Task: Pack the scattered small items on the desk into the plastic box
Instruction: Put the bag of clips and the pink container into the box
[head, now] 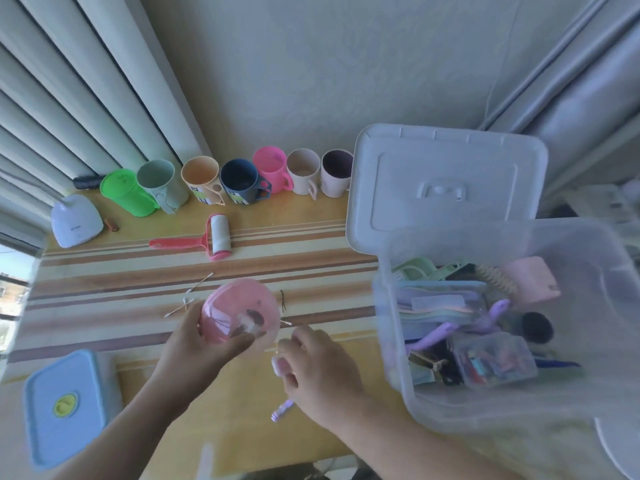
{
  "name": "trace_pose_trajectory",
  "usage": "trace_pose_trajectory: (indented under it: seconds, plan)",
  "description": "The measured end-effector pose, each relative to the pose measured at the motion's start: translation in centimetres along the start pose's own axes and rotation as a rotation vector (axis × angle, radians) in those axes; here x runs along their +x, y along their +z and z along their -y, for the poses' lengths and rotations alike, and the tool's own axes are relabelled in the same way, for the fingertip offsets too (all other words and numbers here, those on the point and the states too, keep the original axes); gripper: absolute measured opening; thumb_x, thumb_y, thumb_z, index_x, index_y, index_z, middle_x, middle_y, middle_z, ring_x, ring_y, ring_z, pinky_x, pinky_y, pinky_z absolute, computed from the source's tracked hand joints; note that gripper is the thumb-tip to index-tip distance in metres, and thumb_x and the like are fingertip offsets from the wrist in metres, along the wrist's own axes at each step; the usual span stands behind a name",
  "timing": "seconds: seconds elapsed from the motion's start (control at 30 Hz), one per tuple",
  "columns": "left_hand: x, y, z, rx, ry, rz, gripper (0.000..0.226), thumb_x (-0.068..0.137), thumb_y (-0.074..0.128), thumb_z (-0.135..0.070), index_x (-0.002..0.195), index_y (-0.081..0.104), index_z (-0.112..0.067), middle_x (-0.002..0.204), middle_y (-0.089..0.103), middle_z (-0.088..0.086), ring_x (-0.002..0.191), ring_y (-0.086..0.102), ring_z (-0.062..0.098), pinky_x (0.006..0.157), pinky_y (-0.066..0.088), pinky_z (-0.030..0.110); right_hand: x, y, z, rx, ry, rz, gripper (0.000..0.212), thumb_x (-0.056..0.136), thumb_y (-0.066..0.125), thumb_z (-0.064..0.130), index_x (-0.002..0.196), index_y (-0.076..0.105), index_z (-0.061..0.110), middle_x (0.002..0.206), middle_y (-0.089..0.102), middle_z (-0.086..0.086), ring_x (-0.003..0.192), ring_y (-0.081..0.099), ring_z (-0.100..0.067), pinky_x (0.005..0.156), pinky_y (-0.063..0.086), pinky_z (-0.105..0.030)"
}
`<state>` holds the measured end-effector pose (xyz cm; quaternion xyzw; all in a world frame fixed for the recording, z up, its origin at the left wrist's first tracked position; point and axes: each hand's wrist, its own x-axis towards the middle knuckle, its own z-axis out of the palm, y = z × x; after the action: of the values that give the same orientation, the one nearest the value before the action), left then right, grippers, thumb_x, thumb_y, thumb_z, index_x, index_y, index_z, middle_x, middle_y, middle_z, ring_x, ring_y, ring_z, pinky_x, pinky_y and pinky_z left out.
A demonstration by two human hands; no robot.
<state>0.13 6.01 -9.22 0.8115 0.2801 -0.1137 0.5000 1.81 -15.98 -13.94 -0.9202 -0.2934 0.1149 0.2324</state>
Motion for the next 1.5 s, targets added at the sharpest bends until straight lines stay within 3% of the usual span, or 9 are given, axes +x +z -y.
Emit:
trace_pose_trajectory:
  seconds: [0.23,0.43,0.67,0.73,0.97,1.13,1.2,1.33,1.5]
  plan:
    - [-2.7,6.2,-10.5,-0.009,0.267,0.106,0.065,0.069,0.069,-0.074,0.124,0.057,-0.042,0.109,0.072,-0.015,0.100,0.068,0.007,0.087,0.056,0.046,-6.6,-16.5,-12.6,0.018,0.169,-0.324,0.019,0.088,0.068,0.033,0.107,0.066,0.028,0.108,0.058,0.008,0.104,0.058,-0.016,0.083,0.053,-0.033]
    - [-6.7,18.1,-17.4,0.111,0.448,0.291,0.076,0.075,0.050,-0.085,0.142,0.035,-0.052,0.124,0.062,-0.021,0.107,0.062,-0.001,0.085,0.049,0.033,-16.6,-22.5,-27.3,-0.179,0.494,-0.029,0.020,0.080,0.071,0.048,0.098,0.065,0.040,0.117,0.050,0.011,0.118,0.042,-0.020,0.085,0.053,-0.042]
    - [-9.8,28.1,-17.9,0.128,0.281,0.393,0.076,0.076,0.053,-0.088,0.142,0.030,-0.059,0.127,0.066,-0.011,0.106,0.065,0.002,0.091,0.051,0.025,-18.4,-22.6,-34.8,-0.383,0.580,0.261,0.013,0.096,0.058,0.034,0.109,0.060,0.031,0.113,0.043,0.002,0.100,0.040,-0.021,0.074,0.047,-0.037]
    - [-10.6,29.5,-17.7,0.107,0.212,0.407,0.075,0.076,0.059,-0.081,0.142,0.030,-0.059,0.121,0.068,-0.013,0.099,0.067,-0.001,0.081,0.051,0.016,-17.4,-22.1,-36.0,-0.314,0.608,0.304,0.021,0.097,0.060,0.030,0.118,0.062,0.029,0.122,0.055,-0.003,0.090,0.046,-0.021,0.078,0.052,-0.039]
    - [-10.8,32.4,-17.2,0.003,0.062,0.406,0.070,0.078,0.077,-0.065,0.136,0.038,-0.057,0.111,0.071,-0.012,0.095,0.070,0.000,0.090,0.060,0.037,-15.0,-20.2,-37.9,-0.172,0.570,0.311,0.029,0.093,0.068,0.028,0.121,0.063,0.024,0.124,0.063,-0.007,0.099,0.064,-0.027,0.079,0.053,-0.037]
    - [-10.1,34.2,-18.3,-0.099,-0.016,0.440,0.071,0.069,0.079,-0.073,0.131,0.052,-0.052,0.113,0.074,-0.010,0.099,0.072,0.006,0.080,0.061,0.035,-16.2,-24.1,-36.1,0.201,0.519,-0.010,0.046,0.091,0.068,0.021,0.134,0.061,0.036,0.122,0.060,0.013,0.096,0.062,-0.008,0.084,0.053,-0.030]
    - [-10.0,35.3,-19.4,-0.127,-0.061,0.475,0.070,0.075,0.074,-0.069,0.135,0.049,-0.045,0.117,0.071,-0.007,0.101,0.070,0.011,0.070,0.056,0.029,-17.0,-26.2,-34.3,0.336,0.392,0.032,0.060,0.086,0.071,0.025,0.139,0.055,0.047,0.128,0.054,0.022,0.103,0.060,-0.003,0.089,0.049,-0.023]
    - [-9.6,37.8,-20.9,-0.173,-0.151,0.522,0.077,0.078,0.073,-0.072,0.140,0.046,-0.036,0.128,0.067,-0.004,0.109,0.068,0.014,0.084,0.057,0.037,-18.1,-28.4,-31.8,0.237,0.169,0.316,0.096,0.081,0.076,0.041,0.159,0.021,0.047,0.156,0.023,0.026,0.148,0.023,-0.003,0.117,0.032,-0.028]
    - [-9.2,40.5,-22.3,-0.361,-0.285,0.608,0.068,0.078,0.073,-0.070,0.126,0.063,-0.023,0.115,0.076,0.008,0.107,0.073,0.033,0.099,0.056,0.057,-18.0,-26.6,-31.8,-0.055,0.199,0.298,0.117,0.067,0.077,0.058,0.158,0.002,0.054,0.165,0.004,0.021,0.154,0.016,-0.015,0.105,0.051,-0.046]
